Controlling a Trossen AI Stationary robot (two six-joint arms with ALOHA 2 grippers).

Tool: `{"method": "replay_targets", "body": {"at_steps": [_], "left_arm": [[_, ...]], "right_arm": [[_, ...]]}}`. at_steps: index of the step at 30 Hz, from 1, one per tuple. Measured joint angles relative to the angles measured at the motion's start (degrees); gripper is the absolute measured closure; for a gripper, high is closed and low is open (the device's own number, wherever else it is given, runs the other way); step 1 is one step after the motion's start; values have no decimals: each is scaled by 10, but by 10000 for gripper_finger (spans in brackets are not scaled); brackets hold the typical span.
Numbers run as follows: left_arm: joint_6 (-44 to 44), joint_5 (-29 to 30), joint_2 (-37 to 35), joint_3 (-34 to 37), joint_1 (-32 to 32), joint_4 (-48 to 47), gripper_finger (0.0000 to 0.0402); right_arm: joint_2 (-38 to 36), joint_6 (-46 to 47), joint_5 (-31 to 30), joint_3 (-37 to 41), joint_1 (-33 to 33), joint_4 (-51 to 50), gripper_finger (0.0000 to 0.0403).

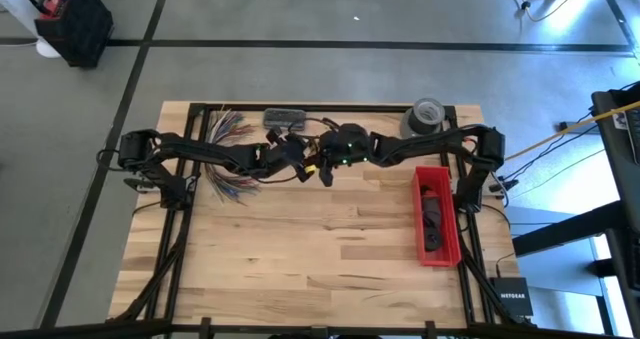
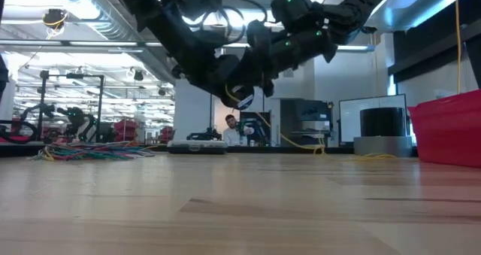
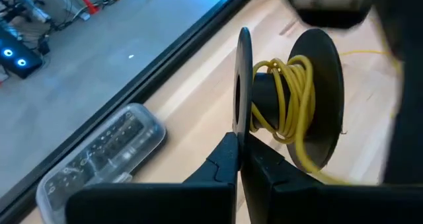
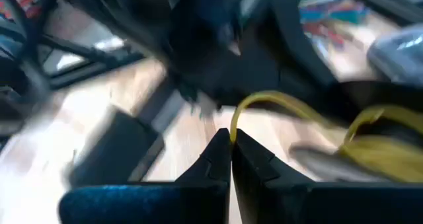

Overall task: Coil cords
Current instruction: Coil the yellow wire onto the black spool

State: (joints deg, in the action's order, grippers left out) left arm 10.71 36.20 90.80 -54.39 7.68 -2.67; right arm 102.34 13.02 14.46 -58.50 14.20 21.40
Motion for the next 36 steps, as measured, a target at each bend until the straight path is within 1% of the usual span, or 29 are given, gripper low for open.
{"method": "replay_targets", "body": {"at_steps": [4, 7, 11, 16, 20, 25, 28, 33, 36], "left_arm": [[-2, 0, -10, 0, -4, 3, 402], [-2, 0, -31, 0, -11, 2, 402], [-6, -1, -60, 0, -33, -9, 402], [-7, -4, -96, 1, -64, -50, 402], [-7, -1, -115, 1, -87, -83, 402], [-15, -3, -137, 1, -103, -170, 402], [-9, -3, -138, -1, -104, -198, 402], [-31, -9, -137, -1, -104, -193, 402], [-36, -13, -137, -1, -104, -185, 402]], "right_arm": [[12, -1, 0, 0, 0, -24, 395], [16, -13, -5, 0, -4, -47, 395], [15, -36, -37, 0, -12, -75, 395], [12, -58, -74, -2, -16, -92, 395], [11, -71, -89, -2, -15, -95, 395], [-18, -104, -113, -2, -16, -123, 395], [-37, -119, -108, 0, -16, -121, 395], [-46, -123, -68, -12, -14, -106, 394], [-46, -133, -65, -27, -14, -127, 376]]}}
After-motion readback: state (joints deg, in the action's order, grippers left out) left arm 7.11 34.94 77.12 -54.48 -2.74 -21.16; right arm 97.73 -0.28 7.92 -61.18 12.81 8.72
